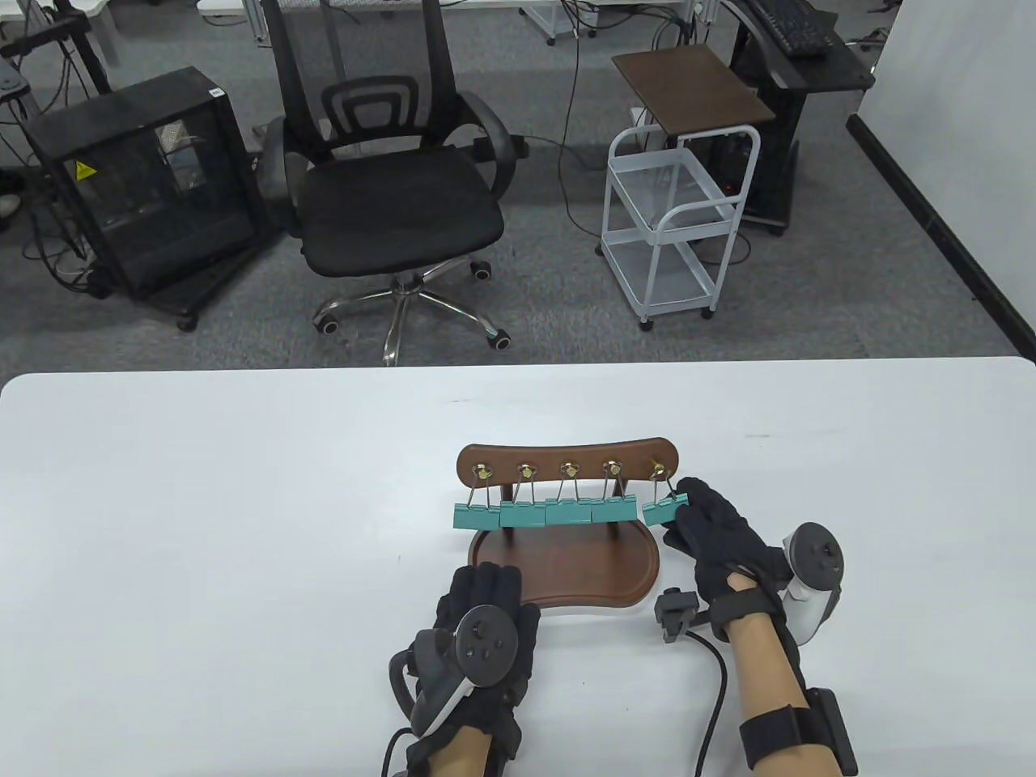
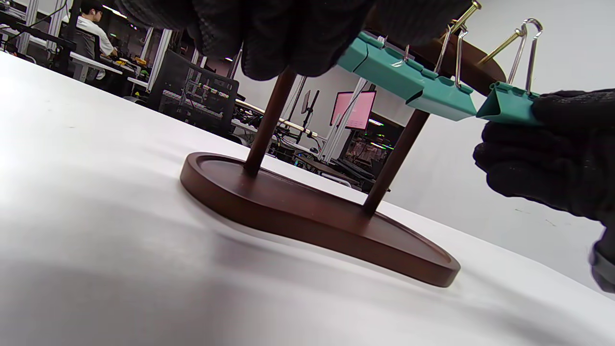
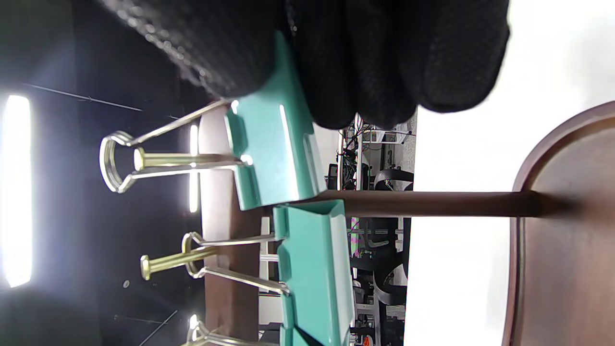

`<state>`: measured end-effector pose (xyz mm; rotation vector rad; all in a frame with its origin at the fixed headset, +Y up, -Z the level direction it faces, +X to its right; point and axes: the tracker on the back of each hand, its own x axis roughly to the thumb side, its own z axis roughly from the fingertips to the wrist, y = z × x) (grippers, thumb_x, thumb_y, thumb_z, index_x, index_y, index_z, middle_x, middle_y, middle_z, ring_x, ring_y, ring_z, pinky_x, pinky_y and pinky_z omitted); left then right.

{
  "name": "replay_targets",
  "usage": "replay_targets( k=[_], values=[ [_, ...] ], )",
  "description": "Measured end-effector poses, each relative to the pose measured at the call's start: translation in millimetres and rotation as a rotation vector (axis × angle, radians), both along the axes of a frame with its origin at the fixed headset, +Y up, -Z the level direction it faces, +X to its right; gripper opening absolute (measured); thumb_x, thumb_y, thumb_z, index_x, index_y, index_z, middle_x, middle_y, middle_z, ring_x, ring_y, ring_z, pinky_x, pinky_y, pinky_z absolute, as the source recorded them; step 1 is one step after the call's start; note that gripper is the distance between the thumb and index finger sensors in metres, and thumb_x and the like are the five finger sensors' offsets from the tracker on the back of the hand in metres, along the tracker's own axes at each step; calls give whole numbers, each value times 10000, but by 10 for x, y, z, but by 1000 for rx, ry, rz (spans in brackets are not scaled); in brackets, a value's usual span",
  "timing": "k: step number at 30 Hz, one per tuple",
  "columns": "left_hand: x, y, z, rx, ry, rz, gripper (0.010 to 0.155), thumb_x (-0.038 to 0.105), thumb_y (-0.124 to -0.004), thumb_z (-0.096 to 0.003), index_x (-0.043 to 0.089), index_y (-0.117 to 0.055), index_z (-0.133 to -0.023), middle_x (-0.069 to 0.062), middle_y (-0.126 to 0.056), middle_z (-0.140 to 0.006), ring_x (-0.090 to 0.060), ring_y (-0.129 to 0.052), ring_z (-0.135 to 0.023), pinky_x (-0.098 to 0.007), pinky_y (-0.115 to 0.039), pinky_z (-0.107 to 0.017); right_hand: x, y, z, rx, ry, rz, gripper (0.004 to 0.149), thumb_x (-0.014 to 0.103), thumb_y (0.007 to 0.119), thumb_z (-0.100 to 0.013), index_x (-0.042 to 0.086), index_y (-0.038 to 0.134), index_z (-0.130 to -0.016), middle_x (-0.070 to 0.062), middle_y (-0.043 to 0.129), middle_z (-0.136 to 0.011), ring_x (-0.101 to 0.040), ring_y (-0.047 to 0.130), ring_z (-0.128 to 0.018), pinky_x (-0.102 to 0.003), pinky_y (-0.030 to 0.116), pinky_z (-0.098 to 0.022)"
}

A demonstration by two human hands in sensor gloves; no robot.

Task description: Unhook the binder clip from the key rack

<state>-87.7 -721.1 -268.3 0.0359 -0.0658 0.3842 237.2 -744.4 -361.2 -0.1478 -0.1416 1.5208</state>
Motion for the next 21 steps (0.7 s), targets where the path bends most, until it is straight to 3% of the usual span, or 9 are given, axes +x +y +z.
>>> replay_targets(
  k=[12,21],
  values=[
    [-2,-5,2,-4,4,6,615,532,-592,-542,265,-637,-1094,-50,-627,-1175,-339,-526,-1107,-537,-521,-748,49,117,218,38,86,-35,511,375,828,-374,228,712,-849,-149,899,-777,-373,913,-675,-451,837,-487],
    [-4,-1,0,4,7,13,615,534,-592,-542,268,-638,-1094,-46,-626,-1176,-335,-523,-1109,-536,-519,-750,228,144,428,50,78,-43,512,393,833,-370,231,714,-841,-138,909,-768,-362,926,-663,-440,848,-476]
  ],
)
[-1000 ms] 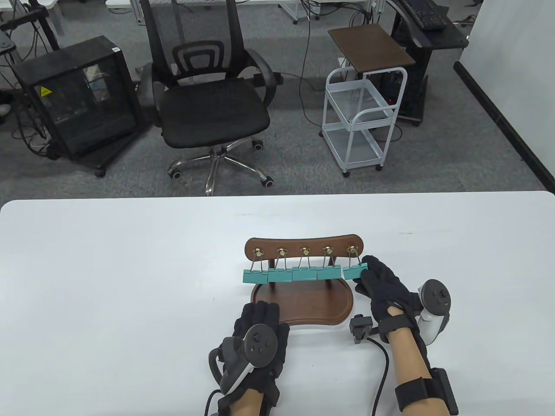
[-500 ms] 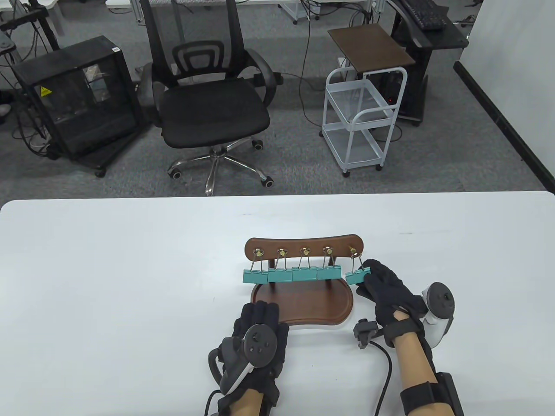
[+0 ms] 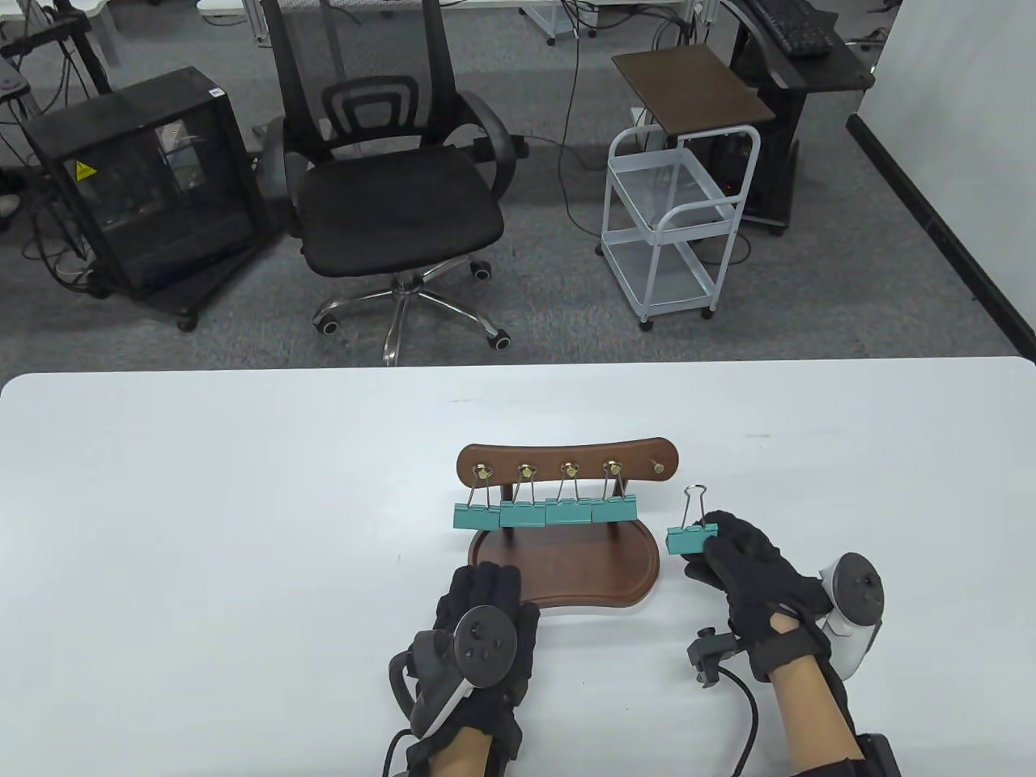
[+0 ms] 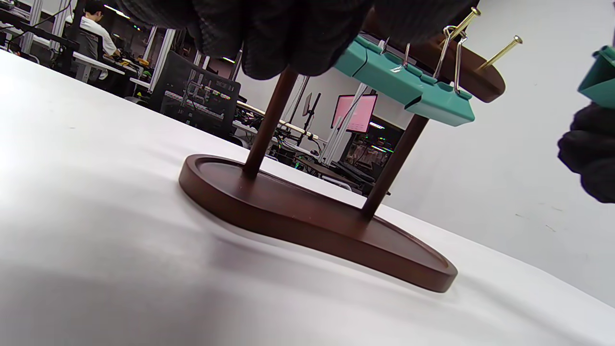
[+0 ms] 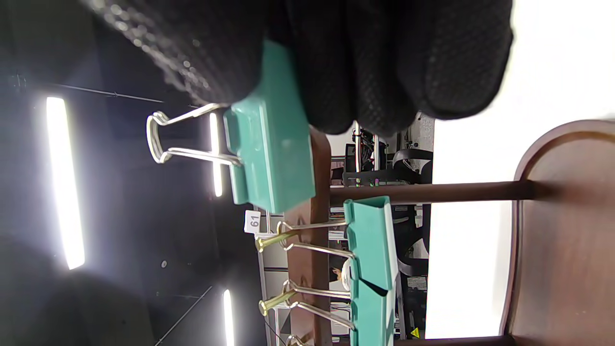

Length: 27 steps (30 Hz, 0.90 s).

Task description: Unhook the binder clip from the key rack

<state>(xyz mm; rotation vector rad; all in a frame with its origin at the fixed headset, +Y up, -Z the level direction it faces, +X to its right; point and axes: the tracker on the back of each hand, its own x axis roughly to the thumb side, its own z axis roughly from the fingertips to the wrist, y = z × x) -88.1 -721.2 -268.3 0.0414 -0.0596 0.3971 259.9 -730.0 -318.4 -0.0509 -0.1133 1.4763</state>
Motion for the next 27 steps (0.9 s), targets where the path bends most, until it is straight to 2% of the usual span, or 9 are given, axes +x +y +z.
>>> replay_targets(
  k=[5,12,19,27],
  values=[
    [-1,-1,4,1,-1,-4,615,534,-590,-542,267,-640,-1094,-49,-627,-1175,-336,-525,-1108,-537,-520,-749,24,-113,32,-12,1,-40,510,401,832,-370,231,716,-837,-137,910,-762,-361,928,-656,-439,848,-470],
    [-7,-6,5,-3,3,-6,613,534,-592,-543,266,-643,-1092,-49,-630,-1175,-336,-528,-1107,-536,-521,-749,-18,-97,47,2,-6,8,485,439,829,-371,242,742,-805,-125,934,-727,-354,947,-623,-434,857,-443],
    [-10,-5,9,-3,2,-8,615,534,-593,-542,267,-641,-1093,-49,-629,-1176,-336,-528,-1107,-537,-522,-749,-7,-28,82,-34,-38,279,450,465,838,-367,236,794,-752,-134,981,-641,-356,983,-545,-447,873,-383],
    [-11,-6,11,-8,3,-7,615,534,-593,-542,265,-642,-1093,-50,-629,-1175,-339,-526,-1107,-537,-522,-748,-10,-52,111,-179,-42,526,432,468,855,-364,197,836,-700,-149,1020,-549,-358,1014,-456,-455,889,-313]
  ],
)
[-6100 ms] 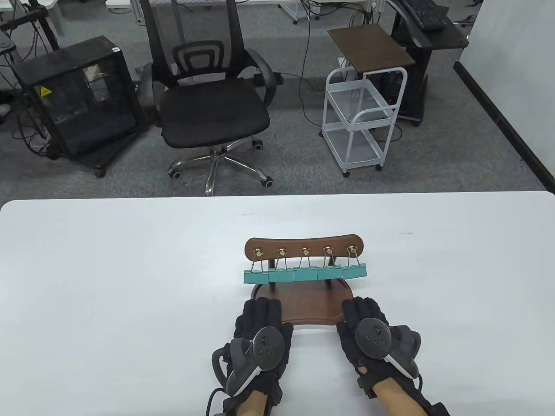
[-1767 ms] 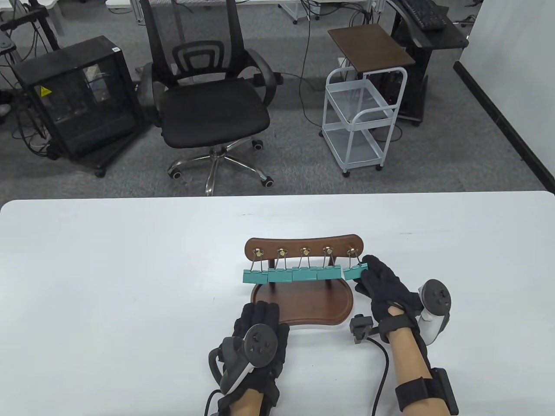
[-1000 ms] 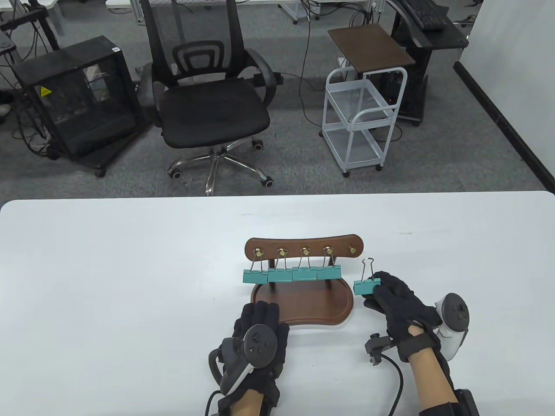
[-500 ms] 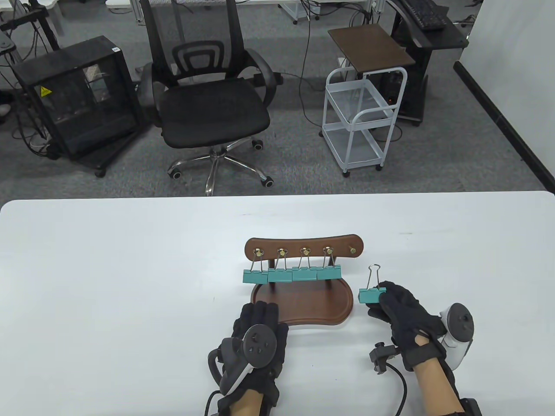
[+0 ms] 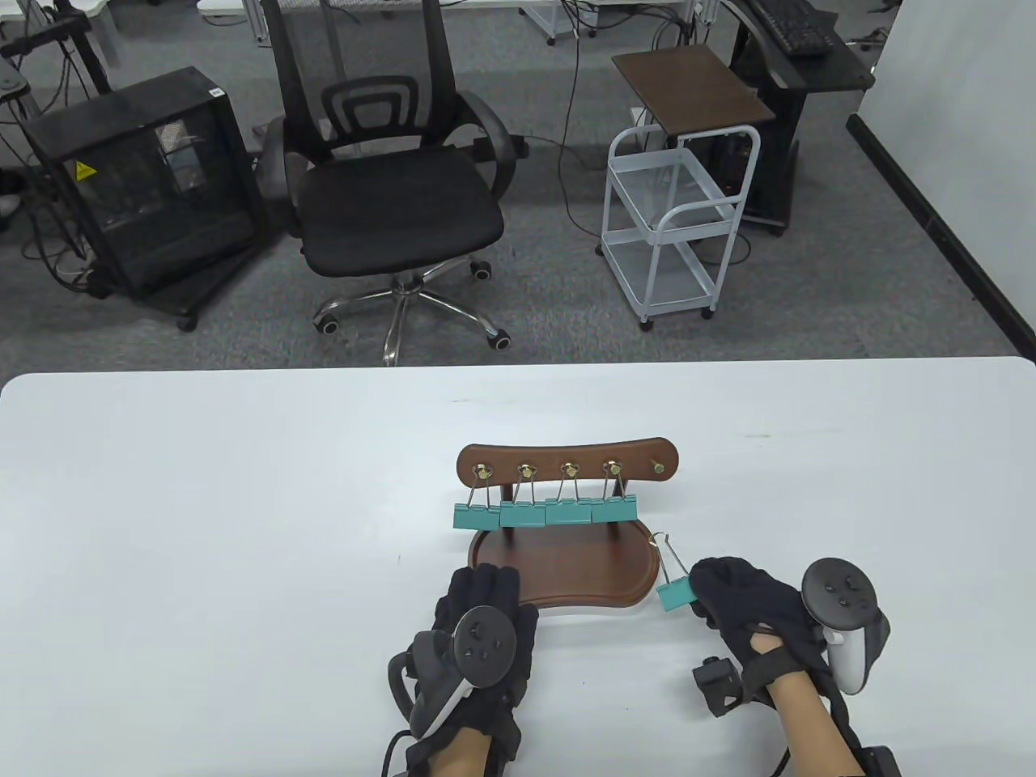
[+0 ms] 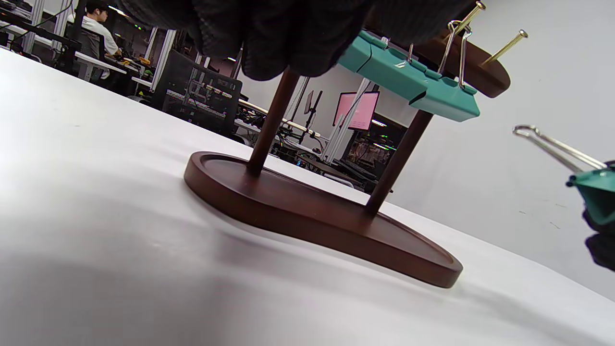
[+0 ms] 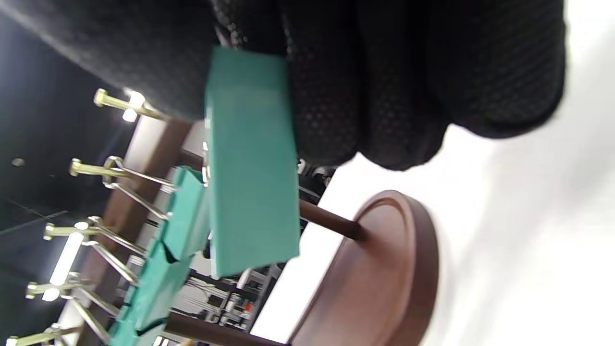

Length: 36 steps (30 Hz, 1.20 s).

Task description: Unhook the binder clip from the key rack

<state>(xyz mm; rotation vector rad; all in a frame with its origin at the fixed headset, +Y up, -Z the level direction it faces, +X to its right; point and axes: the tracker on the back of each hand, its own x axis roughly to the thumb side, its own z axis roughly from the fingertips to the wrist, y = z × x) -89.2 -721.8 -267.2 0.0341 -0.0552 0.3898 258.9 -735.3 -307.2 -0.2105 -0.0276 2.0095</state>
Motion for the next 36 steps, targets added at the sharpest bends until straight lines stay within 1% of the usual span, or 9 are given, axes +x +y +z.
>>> replay_targets(
  k=[4,9,15,24,28,32,33,34,36],
  values=[
    [2,-1,-1,-2,-1,0,616,536,-593,-541,266,-643,-1093,-51,-631,-1174,-339,-528,-1108,-538,-523,-748,10,-36,7,-66,-16,75,430,474,855,-367,180,844,-680,-147,1031,-512,-351,1026,-418,-448,898,-282],
    [1,0,-1,-3,-1,1,616,535,-592,-543,263,-643,-1094,-51,-628,-1176,-339,-528,-1107,-538,-522,-748,17,-113,4,-180,-1,155,428,471,857,-369,165,851,-669,-150,1038,-491,-348,1035,-392,-443,903,-261],
    [0,-1,-3,-4,0,2,615,535,-592,-542,266,-644,-1093,-48,-630,-1175,-339,-527,-1107,-538,-522,-748,-25,-170,-3,-280,-1,300,428,470,861,-368,157,859,-660,-151,1044,-472,-341,1041,-370,-436,908,-241],
    [-3,4,-4,-4,1,8,614,534,-592,-542,266,-643,-1093,-47,-629,-1176,-338,-527,-1108,-538,-522,-748,-128,-191,-30,-315,-11,432,429,465,870,-362,147,872,-650,-156,1056,-447,-337,1052,-339,-431,915,-214],
    [-5,3,-5,-4,2,9,615,534,-592,-542,266,-642,-1093,-49,-629,-1175,-337,-527,-1108,-538,-521,-749,-149,-194,-45,-321,-16,460,429,465,872,-360,145,877,-646,-156,1061,-437,-335,1057,-328,-427,919,-203],
    [-5,3,-5,-4,2,9,616,535,-592,-543,264,-642,-1094,-49,-629,-1176,-338,-526,-1108,-538,-520,-750,-159,-191,-50,-317,-19,492,428,464,873,-361,145,878,-646,-157,1062,-435,-334,1058,-323,-426,920,-200],
    [-4,2,-4,-5,4,10,615,534,-593,-542,265,-643,-1093,-48,-628,-1176,-338,-527,-1108,-538,-521,-749,-167,-186,-50,-315,-21,506,448,467,883,-335,145,878,-647,-157,1062,-434,-335,1058,-322,-426,919,-199],
    [-6,3,-3,-5,4,10,615,536,-592,-543,267,-643,-1093,-47,-629,-1176,-338,-526,-1108,-538,-521,-749,-176,-180,-50,-311,-22,522,447,467,883,-336,145,879,-646,-159,1061,-432,-335,1057,-321,-427,918,-199],
    [-8,6,-4,-6,4,8,616,535,-593,-543,266,-642,-1094,-49,-629,-1176,-338,-526,-1109,-539,-522,-749,-203,-157,-53,-295,-22,593,450,470,885,-335,146,881,-646,-159,1062,-426,-333,1058,-316,-428,917,-196]
  ],
)
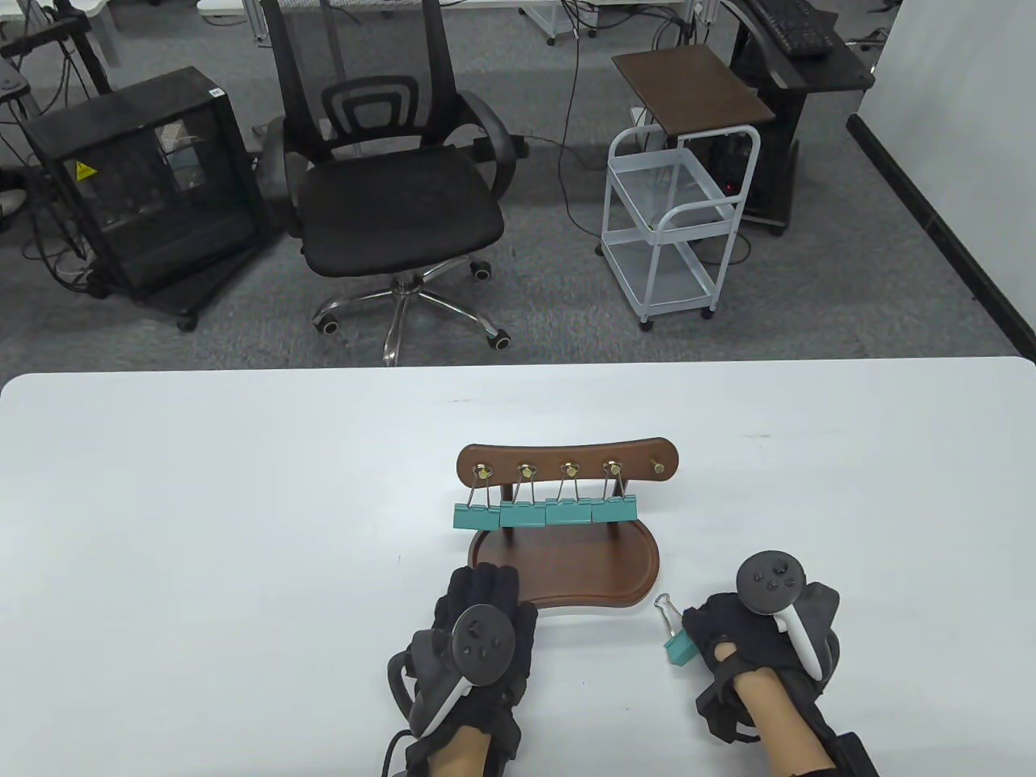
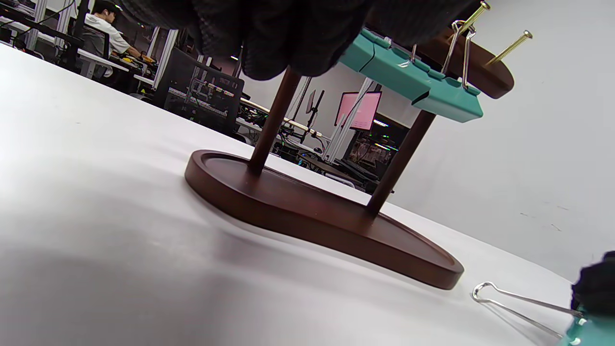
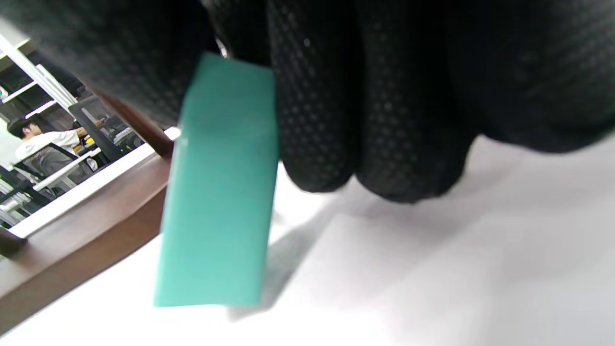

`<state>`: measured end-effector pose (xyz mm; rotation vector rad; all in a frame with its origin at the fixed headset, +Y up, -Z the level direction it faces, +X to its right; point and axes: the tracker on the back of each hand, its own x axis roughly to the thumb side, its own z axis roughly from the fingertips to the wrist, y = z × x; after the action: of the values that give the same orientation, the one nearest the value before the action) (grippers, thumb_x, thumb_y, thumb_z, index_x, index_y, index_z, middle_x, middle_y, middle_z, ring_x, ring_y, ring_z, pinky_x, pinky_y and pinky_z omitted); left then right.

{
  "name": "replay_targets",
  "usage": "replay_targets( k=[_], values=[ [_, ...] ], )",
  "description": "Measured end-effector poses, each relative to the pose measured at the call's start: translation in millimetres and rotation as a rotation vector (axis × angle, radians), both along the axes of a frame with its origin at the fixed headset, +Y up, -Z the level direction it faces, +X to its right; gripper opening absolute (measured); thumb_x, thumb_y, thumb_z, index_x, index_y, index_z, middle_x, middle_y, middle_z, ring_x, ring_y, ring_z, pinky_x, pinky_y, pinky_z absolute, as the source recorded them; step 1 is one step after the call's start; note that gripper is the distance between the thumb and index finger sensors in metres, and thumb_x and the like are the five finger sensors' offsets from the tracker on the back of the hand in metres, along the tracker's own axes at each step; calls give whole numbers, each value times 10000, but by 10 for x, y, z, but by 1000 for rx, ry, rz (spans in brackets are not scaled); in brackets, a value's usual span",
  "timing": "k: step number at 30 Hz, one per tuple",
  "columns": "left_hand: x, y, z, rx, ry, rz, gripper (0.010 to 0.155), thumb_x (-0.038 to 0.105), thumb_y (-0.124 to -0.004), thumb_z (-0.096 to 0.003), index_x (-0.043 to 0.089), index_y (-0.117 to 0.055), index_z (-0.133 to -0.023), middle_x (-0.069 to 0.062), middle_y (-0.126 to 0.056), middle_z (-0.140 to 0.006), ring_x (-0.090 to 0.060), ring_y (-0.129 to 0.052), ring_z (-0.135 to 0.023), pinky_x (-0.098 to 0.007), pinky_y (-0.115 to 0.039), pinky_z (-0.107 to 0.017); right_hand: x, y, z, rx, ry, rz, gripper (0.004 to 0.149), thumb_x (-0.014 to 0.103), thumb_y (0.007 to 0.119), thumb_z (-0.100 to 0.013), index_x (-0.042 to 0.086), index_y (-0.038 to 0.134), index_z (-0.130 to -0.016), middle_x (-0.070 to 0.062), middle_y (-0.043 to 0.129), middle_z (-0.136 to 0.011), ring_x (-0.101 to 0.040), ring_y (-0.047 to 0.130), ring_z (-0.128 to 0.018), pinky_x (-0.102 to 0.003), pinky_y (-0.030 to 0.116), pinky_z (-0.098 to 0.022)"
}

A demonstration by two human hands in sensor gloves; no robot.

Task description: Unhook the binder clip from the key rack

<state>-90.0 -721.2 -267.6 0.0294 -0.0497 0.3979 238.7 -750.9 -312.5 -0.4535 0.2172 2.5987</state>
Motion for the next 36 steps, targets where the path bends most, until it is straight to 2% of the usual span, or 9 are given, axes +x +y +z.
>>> replay_targets(
  k=[10,15,23,30,33,36],
  values=[
    [1,-1,-3,-2,1,-6,616,536,-594,-542,265,-643,-1093,-50,-630,-1176,-338,-528,-1107,-540,-521,-748,-84,48,-5,39,67,197,452,483,880,-332,154,890,-642,-153,1060,-418,-331,1055,-318,-432,913,-202],
    [2,-1,-2,-1,0,-11,618,537,-593,-542,264,-643,-1094,-50,-628,-1176,-340,-526,-1108,-540,-522,-749,-104,40,0,28,79,254,450,477,865,-338,159,885,-654,-167,1040,-477,-361,1035,-378,-457,898,-247],
    [4,-5,-5,-1,0,-12,616,536,-593,-542,266,-642,-1094,-52,-628,-1176,-340,-526,-1108,-539,-521,-749,-77,57,22,27,58,227,410,452,854,-351,156,902,-630,-161,1039,-470,-355,1035,-376,-455,899,-246],
    [1,-8,-6,-1,8,-14,617,536,-593,-543,263,-644,-1094,-50,-626,-1177,-340,-524,-1108,-541,-521,-748,-58,160,67,208,34,176,463,495,804,-365,153,898,-662,-174,1033,-528,-390,1018,-429,-473,890,-286],
    [0,-9,-7,-6,5,-13,618,536,-593,-543,265,-637,-1097,-52,-623,-1178,-342,-521,-1108,-542,-518,-748,-54,188,80,249,33,155,506,504,794,-368,152,859,-726,-188,996,-624,-415,979,-524,-490,870,-356],
    [0,-12,-7,-10,3,-5,622,535,-591,-543,268,-612,-1105,-51,-605,-1184,-343,-508,-1112,-542,-512,-750,-64,258,88,355,30,58,557,507,775,-377,162,769,-815,-200,903,-758,-443,892,-653,-512,816,-455]
  ],
)
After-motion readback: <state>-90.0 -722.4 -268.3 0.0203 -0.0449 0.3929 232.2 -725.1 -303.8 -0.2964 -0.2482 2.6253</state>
